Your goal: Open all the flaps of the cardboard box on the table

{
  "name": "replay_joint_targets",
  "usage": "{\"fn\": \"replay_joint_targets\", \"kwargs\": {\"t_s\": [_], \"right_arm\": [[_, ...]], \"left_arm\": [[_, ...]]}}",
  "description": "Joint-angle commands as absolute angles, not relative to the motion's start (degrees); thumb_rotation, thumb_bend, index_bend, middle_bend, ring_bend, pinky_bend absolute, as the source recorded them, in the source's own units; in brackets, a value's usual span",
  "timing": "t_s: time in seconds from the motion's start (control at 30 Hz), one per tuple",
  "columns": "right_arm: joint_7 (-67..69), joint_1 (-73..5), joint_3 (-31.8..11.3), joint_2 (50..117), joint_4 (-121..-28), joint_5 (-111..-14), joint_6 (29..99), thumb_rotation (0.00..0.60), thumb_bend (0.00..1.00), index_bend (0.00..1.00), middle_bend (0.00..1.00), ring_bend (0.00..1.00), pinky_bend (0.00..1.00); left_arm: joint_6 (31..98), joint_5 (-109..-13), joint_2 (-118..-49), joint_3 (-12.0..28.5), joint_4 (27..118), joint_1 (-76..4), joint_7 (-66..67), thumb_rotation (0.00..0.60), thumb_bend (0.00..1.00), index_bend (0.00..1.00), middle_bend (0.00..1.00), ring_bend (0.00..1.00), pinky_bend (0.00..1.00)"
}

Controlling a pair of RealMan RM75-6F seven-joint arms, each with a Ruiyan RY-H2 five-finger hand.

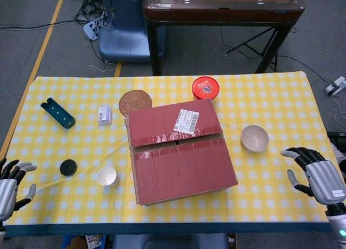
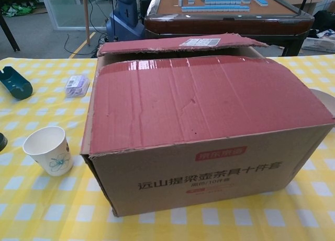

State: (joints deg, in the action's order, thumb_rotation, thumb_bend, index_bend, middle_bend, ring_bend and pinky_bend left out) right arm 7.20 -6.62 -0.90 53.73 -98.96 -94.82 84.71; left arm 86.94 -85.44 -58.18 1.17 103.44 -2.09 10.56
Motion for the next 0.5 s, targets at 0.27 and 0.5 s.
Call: {"fn": "replay_joint_targets", "kwargs": {"t_s": [0.27,0.5], "right_arm": [[6.16,-10.94,-3.30,51.75,-101.58,-93.60,79.92,0.600,0.43,0.27,0.27,0.22,0.26],[3.05,-18.28,-6.55,51.02,-104.49,-91.07,70.79,0.600,0.39,0.23,0.25,0.20,0.26]], "left_arm": [[86.64,-85.28,-57.73,1.36,103.80,-2.33,10.33,0.600,0.44,0.40,0.26,0.13,0.00],[86.98,-85.63,-57.71,1.10,104.23,-2.07,10.70,0.600,0.44,0.41,0.26,0.13,0.00]]}}
